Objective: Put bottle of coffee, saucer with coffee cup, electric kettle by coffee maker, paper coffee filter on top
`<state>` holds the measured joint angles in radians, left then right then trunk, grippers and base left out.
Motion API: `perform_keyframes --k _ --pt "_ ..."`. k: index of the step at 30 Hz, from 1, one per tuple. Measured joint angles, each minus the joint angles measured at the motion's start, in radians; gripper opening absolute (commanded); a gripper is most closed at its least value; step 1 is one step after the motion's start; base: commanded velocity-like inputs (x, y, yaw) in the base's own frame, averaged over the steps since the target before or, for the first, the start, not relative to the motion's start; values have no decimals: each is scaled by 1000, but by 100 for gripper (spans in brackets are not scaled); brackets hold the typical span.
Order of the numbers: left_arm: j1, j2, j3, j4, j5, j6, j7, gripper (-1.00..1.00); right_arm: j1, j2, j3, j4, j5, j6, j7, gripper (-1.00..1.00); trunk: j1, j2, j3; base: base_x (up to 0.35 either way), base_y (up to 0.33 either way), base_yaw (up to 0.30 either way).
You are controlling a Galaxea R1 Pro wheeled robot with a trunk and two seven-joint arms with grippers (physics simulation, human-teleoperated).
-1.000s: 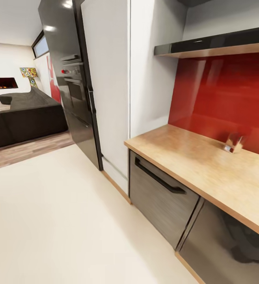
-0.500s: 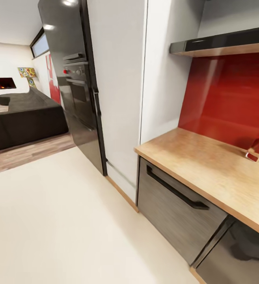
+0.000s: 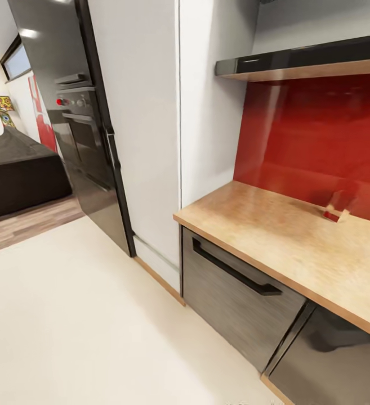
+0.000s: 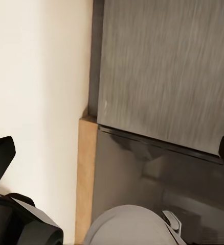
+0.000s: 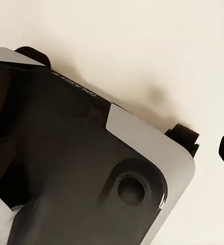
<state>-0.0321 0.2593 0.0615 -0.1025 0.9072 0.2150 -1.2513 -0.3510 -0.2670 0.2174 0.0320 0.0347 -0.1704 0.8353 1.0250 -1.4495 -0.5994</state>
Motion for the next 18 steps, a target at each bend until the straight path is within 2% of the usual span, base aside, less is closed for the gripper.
perform_keyframes --k 18 --pt "0 0 0 0 0 0 0 100 0 0 0 0 0 0 0 100 0 0 0 0 0 -286"
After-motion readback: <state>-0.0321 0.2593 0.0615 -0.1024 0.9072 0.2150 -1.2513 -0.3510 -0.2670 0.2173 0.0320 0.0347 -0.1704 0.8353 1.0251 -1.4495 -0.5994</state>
